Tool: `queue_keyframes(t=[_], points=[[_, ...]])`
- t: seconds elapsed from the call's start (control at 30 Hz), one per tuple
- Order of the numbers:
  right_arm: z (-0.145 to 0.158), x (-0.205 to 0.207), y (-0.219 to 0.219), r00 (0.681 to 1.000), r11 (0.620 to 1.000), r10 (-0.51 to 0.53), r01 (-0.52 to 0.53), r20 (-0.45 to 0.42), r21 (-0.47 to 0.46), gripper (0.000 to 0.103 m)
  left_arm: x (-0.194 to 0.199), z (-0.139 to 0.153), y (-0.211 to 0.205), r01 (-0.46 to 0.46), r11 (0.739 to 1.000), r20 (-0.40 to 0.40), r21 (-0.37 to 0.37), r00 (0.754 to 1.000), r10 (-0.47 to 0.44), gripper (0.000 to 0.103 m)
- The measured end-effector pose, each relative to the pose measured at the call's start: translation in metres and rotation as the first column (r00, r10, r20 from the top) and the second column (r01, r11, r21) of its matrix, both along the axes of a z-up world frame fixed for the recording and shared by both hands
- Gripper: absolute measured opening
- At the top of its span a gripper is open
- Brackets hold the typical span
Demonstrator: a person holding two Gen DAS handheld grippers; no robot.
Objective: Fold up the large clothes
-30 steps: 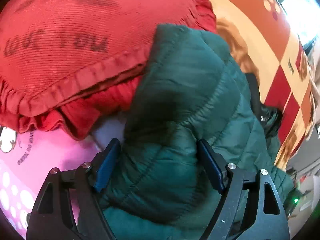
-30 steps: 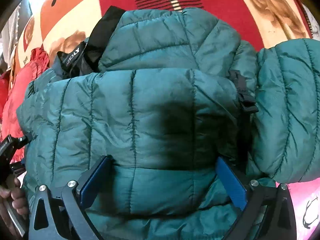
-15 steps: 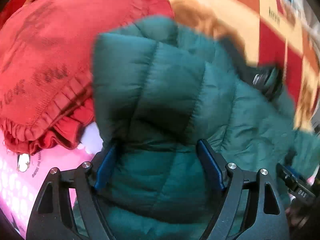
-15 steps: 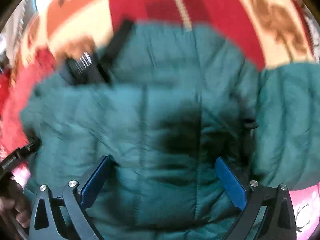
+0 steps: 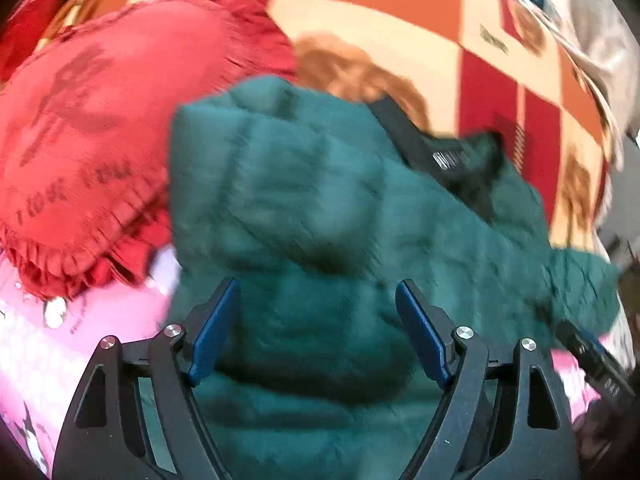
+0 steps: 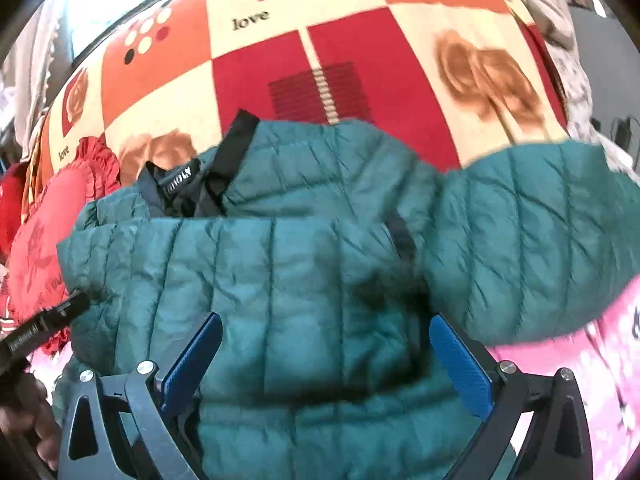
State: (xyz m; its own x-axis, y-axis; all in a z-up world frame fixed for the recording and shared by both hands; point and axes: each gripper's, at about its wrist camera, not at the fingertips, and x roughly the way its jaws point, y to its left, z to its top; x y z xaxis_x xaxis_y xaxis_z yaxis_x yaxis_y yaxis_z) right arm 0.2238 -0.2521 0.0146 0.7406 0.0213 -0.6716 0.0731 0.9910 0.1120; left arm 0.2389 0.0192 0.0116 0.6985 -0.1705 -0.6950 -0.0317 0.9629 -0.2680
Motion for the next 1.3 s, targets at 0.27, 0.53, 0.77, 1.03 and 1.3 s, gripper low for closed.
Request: queue_keyframes(t=[0.27,0.53,0.77,1.03,1.3], points=[[0.005,-0.052,-0.067,0.998,0.970,-0.036,0.024,-0.045,-0.241,0.103,-0.063,0.010,0.000,-0.029,0.998,-0.024,-0.052,0.999,0.028,0.081],[0.054,-0.056,-0.289,0.915,0.911,-0.404,0.401,-0.017,-0.097,0.103,-0.067,0.002,-0.018,0.003,1.000,-0.049,-0.004,0.999,-0.003,0.081],[0.062,-0.016,-0.406,0.891,0.893,-0.448,0.442,-0.066,-0.087,0.100,-0.064,0.005,-0.029,0.045,0.999,-0.038,0.024,0.998,-0.044,0.081],[0.036,0.023,-0.446,0.913,0.929,-0.370,0.368,-0.169,-0.047,0.096,-0.054,-0.004,-0.035,0.035,0.998,-0.085,0.056,0.996,-0.031,0.081],[0.047,0.005,-0.409,0.955,0.960,-0.278,0.273,-0.107,-0.056,0.023,-0.054,-0.006,-0.034,-0.001,0.998,-0.085,0.068,0.996,0.007,0.081]])
